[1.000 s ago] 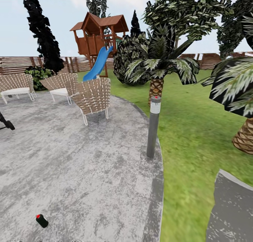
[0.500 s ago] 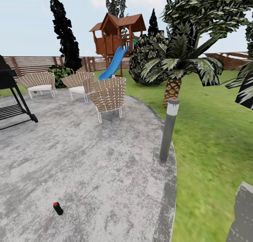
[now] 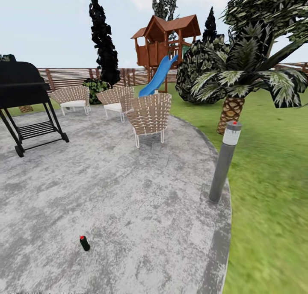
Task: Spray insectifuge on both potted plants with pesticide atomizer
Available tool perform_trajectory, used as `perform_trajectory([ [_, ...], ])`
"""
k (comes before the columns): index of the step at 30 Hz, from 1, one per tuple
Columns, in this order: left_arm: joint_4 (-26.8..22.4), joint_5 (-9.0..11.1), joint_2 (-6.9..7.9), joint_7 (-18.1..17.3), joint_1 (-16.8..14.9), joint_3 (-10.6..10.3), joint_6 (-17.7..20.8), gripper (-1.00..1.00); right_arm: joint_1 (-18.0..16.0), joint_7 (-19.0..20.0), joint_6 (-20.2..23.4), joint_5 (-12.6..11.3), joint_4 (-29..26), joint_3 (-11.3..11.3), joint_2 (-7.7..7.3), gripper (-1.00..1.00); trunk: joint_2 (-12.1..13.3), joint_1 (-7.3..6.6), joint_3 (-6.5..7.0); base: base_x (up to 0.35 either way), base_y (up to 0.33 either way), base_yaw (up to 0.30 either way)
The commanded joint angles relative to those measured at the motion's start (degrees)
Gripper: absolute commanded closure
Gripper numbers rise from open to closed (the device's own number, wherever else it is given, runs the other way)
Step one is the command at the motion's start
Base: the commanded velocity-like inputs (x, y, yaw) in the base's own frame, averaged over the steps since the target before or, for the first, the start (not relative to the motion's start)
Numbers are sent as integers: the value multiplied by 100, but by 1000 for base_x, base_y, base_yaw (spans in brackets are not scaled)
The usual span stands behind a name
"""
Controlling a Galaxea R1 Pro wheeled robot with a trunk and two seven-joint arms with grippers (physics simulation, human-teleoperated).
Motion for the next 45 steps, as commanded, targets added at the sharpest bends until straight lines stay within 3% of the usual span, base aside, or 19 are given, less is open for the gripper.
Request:
perform_trajectory([
  [1,5,-3,1,-3,-4,-3,-19,-100,-2,-2,-18,2,4,1,-1,-100,-2,0,-5,97,-250,277],
  [22,7,-3,1,3,-4,-3,-19,-100,-2,27,-23,7,-13,10,-21,-100,-2,0,-5,100,-264,51],
  [45,11,-3,1,3,-4,-3,-19,-100,-2,15,-23,11,1,10,-5,-100,-2,0,-5,92,-268,271],
])
